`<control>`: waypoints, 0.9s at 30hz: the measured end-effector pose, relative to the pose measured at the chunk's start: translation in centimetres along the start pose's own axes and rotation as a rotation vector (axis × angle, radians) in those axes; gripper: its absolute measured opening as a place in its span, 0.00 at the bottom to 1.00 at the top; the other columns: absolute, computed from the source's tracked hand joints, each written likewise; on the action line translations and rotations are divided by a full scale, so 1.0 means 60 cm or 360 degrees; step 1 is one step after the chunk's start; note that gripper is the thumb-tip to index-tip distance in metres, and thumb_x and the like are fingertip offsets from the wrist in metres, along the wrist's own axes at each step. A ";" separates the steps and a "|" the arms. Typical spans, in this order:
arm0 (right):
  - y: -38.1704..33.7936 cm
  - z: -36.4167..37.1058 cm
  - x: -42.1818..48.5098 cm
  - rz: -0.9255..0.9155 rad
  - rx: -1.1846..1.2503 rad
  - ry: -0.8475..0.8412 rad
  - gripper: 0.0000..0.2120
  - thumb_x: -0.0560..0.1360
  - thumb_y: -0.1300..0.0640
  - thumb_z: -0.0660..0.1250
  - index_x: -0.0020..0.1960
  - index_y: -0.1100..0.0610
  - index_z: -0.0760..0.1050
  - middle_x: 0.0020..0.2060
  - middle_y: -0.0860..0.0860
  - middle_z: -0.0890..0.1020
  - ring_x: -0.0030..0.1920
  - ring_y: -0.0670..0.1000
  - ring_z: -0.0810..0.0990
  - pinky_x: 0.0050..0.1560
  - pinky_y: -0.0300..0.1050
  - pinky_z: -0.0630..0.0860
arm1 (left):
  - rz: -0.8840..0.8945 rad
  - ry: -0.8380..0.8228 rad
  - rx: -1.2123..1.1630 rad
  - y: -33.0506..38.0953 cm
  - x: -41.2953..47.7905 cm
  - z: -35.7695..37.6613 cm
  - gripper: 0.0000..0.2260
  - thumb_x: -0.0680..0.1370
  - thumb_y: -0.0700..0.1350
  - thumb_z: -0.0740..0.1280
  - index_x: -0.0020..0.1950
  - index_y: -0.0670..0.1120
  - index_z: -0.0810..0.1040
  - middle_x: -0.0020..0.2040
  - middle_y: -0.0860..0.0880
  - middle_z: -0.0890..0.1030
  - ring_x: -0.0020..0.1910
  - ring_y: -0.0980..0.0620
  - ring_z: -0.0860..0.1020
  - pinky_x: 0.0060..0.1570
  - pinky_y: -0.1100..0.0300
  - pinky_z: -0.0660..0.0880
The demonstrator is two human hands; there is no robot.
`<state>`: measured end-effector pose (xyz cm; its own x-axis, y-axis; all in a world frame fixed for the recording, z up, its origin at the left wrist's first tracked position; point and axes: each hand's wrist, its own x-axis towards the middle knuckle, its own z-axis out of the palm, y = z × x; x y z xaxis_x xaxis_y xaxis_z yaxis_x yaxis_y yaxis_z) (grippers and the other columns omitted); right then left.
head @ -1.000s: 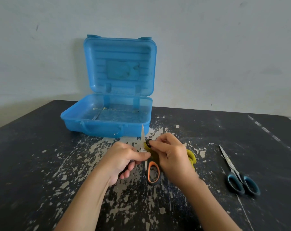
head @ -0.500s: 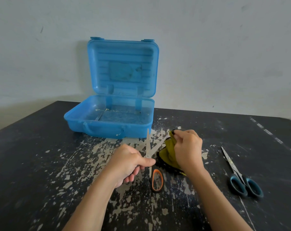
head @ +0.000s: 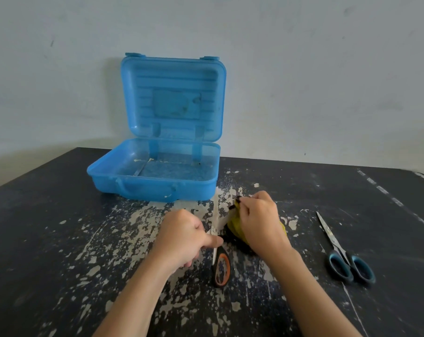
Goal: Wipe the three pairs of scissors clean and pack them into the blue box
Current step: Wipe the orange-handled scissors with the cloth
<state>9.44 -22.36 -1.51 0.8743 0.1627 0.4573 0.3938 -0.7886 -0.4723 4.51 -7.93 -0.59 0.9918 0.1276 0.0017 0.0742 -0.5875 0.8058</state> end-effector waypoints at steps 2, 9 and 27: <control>0.007 -0.006 0.006 0.0125 -0.0027 -0.0004 0.18 0.78 0.64 0.54 0.29 0.59 0.65 0.34 0.51 0.67 0.39 0.53 0.69 0.33 0.41 0.60 | -0.0009 0.0008 0.0025 0.000 0.001 0.000 0.18 0.67 0.49 0.77 0.29 0.39 0.75 0.21 0.47 0.74 0.15 0.52 0.67 0.18 0.68 0.62; -0.037 -0.015 -0.017 -0.0107 0.0240 -0.0034 0.11 0.78 0.61 0.58 0.47 0.60 0.79 0.42 0.51 0.72 0.39 0.48 0.71 0.40 0.28 0.67 | -0.0021 0.0108 0.0136 -0.001 0.005 -0.010 0.21 0.66 0.51 0.77 0.36 0.33 0.79 0.22 0.48 0.74 0.18 0.51 0.67 0.22 0.64 0.65; -0.012 -0.011 -0.017 -0.0235 0.0433 0.0366 0.09 0.73 0.64 0.66 0.52 0.60 0.80 0.42 0.49 0.75 0.39 0.39 0.72 0.44 0.24 0.69 | -0.0318 -0.0047 -0.0494 -0.004 0.007 -0.020 0.14 0.68 0.44 0.76 0.32 0.37 0.75 0.22 0.47 0.70 0.17 0.52 0.64 0.17 0.65 0.59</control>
<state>8.10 -22.35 -1.16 0.7285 0.1011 0.6776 0.5984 -0.5755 -0.5575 4.77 -6.77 -0.09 0.9639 0.1894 -0.1872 0.2361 -0.2822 0.9299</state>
